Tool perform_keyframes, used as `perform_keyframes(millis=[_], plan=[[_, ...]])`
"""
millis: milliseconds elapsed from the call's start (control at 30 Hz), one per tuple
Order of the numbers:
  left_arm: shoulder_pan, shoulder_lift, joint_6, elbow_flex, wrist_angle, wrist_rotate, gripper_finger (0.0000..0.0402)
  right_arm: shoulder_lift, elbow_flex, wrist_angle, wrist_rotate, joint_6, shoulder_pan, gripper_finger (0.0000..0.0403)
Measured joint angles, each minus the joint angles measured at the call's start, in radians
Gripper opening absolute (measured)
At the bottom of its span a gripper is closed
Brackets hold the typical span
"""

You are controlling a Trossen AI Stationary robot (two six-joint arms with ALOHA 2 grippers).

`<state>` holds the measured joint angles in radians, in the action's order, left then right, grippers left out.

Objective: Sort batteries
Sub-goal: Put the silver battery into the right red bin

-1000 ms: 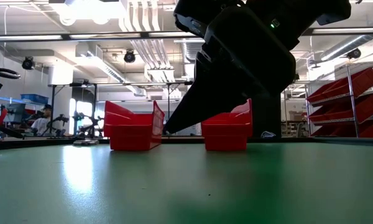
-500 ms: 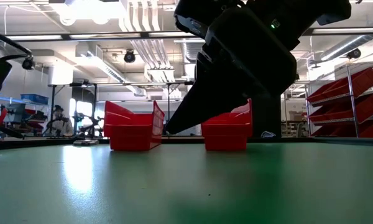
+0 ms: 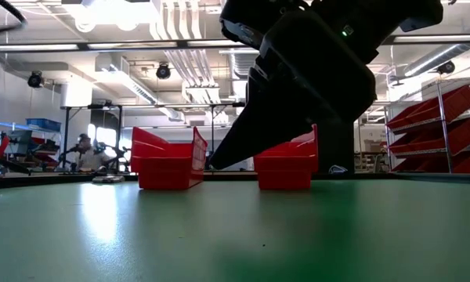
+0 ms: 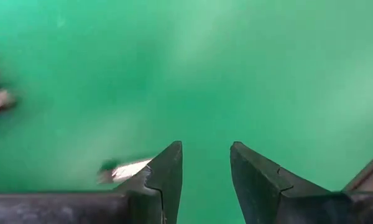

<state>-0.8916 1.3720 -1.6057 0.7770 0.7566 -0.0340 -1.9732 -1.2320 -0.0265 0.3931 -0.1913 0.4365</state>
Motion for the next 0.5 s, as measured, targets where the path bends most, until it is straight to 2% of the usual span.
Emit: perform_keyframes(millis=[100, 200, 433, 500], plan=[[-0.063, 0.05, 0.035, 0.078, 0.176, 0.032, 0.0115, 0.0, 0.0, -0.001, 0.0, 0.0, 0.0, 0.0126], [-0.122, 0.109, 0.15, 0.137, 0.303, 0.035, 0.0115, 0.0, 0.0, -0.002, 0.0, 0.0, 0.0, 0.0134], [-0.188, 0.222, 0.49, 0.143, 0.257, 0.038, 0.0115, 0.0, 0.0, -0.001, 0.0, -0.009, 0.002, 0.0145], [-0.188, 0.244, 0.544, 0.142, 0.268, 0.043, 0.0115, 0.0, 0.0, -0.001, 0.0, -0.016, 0.004, 0.0146]])
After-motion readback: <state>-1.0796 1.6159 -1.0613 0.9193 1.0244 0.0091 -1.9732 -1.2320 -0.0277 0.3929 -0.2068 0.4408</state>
